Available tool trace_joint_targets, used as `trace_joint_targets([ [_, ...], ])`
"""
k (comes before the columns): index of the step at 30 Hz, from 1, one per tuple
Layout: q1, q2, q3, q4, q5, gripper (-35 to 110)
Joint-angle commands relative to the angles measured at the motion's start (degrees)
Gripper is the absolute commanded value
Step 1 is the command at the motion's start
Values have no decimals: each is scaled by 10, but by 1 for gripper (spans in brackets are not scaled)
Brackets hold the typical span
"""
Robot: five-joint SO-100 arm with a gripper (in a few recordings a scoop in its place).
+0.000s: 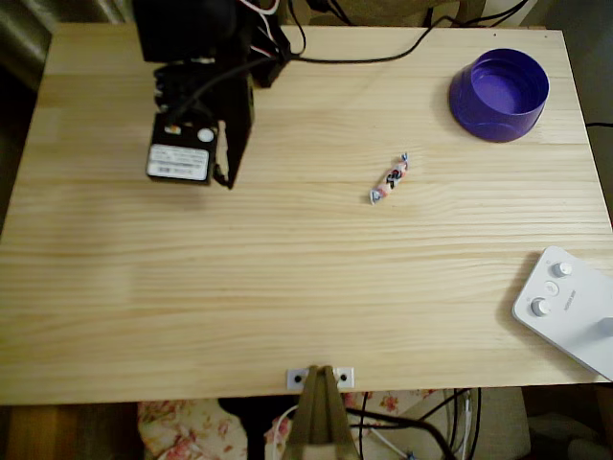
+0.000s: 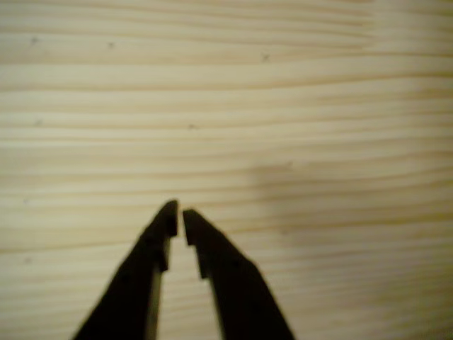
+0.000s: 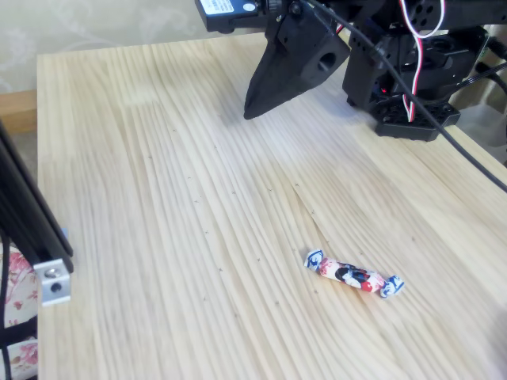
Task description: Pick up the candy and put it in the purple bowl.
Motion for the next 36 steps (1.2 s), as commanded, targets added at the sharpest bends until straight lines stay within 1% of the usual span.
trace_joint_targets([
  [1,9,10,-4,4,12,-1],
  [14,33,10,-4,4,38,-1],
  [36,17,10,-4,4,22,-1],
])
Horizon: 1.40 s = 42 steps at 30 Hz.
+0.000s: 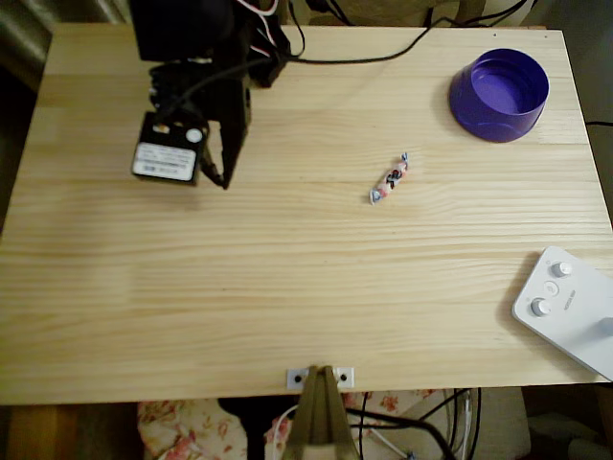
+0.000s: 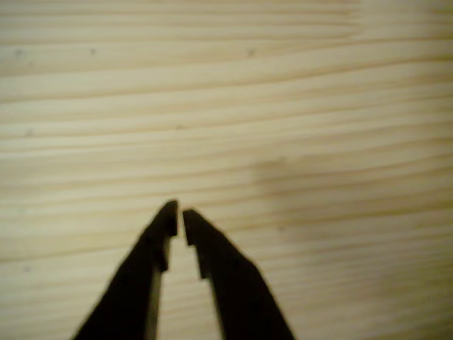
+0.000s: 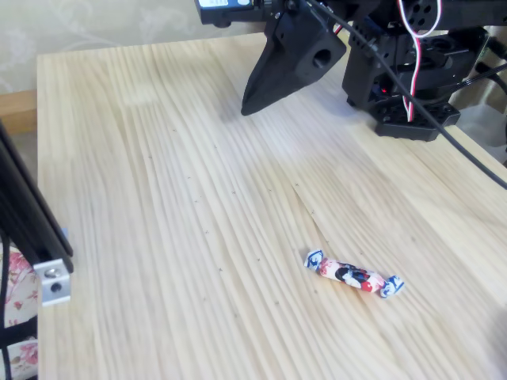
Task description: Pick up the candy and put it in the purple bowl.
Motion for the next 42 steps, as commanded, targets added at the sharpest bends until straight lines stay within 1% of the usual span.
trace_joint_targets([
  [1,2,10,-4,4,-3,-1],
  [24,-16,10,-4,4,-19,-1],
  [32,2,10,-4,8,17,-1],
  [37,1,10,-6,14,88,-1],
  [42,-36,10,-15,11,102,-1],
])
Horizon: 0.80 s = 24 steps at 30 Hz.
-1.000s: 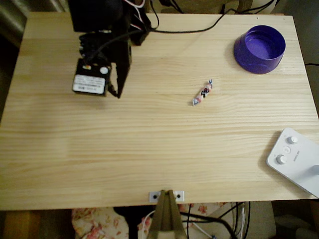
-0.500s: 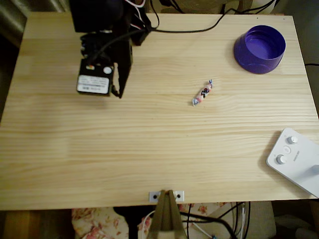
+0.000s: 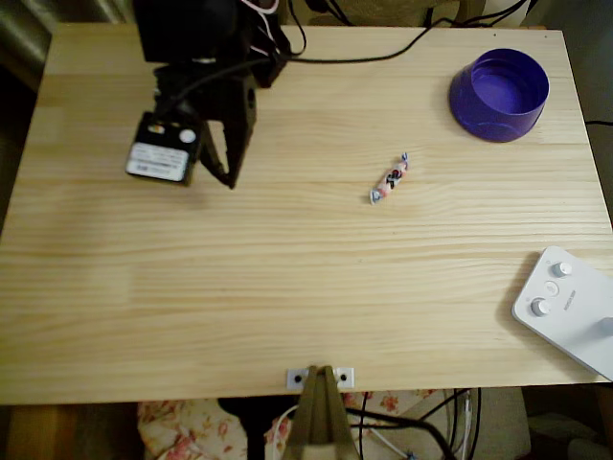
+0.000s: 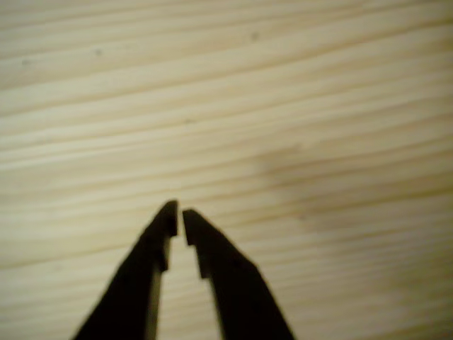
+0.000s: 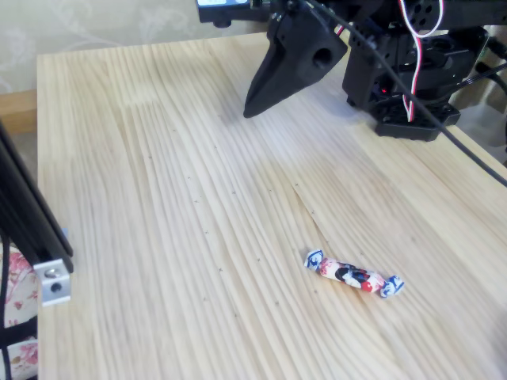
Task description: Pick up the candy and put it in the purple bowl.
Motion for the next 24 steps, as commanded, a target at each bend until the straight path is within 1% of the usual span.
trace_joint_targets([
  [1,-12,10,-18,0,30,-1],
  [5,-33,10,-18,0,42,-1],
  [7,-46,10,-25,7,66,-1],
  [15,-107,10,-81,51,105,-1],
  [19,-106,10,-124,106,162,-1],
  [24,-136,10,-171,171,235,-1],
])
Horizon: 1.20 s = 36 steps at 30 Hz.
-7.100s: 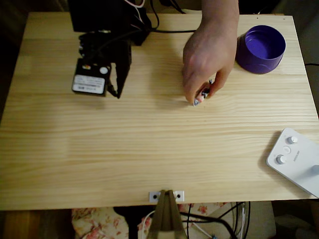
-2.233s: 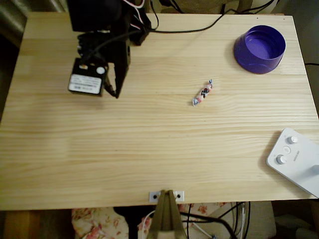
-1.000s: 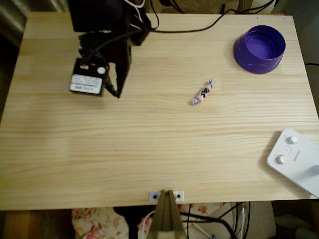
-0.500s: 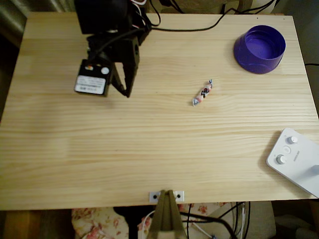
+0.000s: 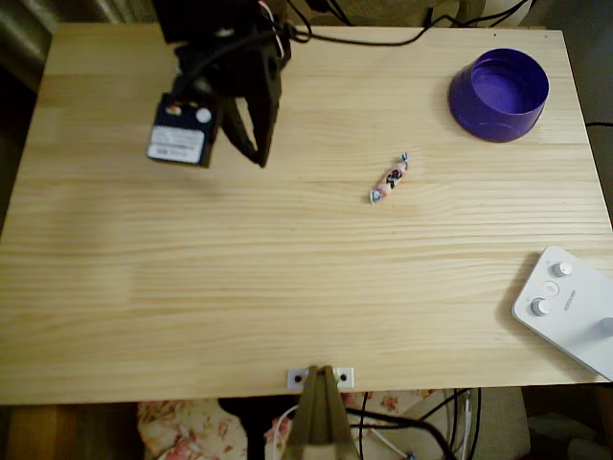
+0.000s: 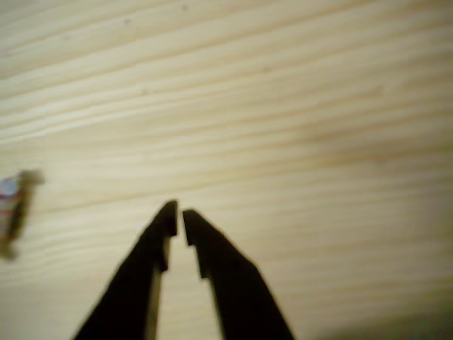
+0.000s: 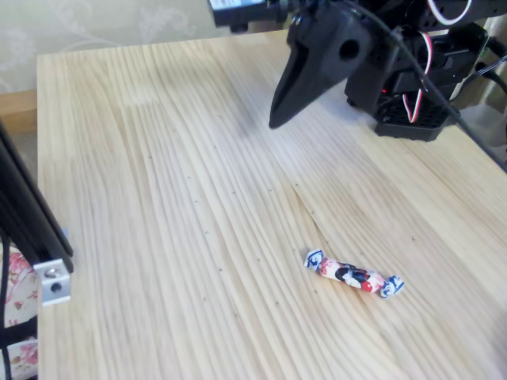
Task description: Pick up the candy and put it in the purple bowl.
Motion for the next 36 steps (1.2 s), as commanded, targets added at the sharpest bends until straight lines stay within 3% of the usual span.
trace_joint_targets([
  [1,-28,10,-79,40,59,-1],
  [10,-74,-7,-136,76,153,-1],
  [21,-148,-301,-312,27,250,-1],
  [36,-276,-448,-398,31,466,-1],
])
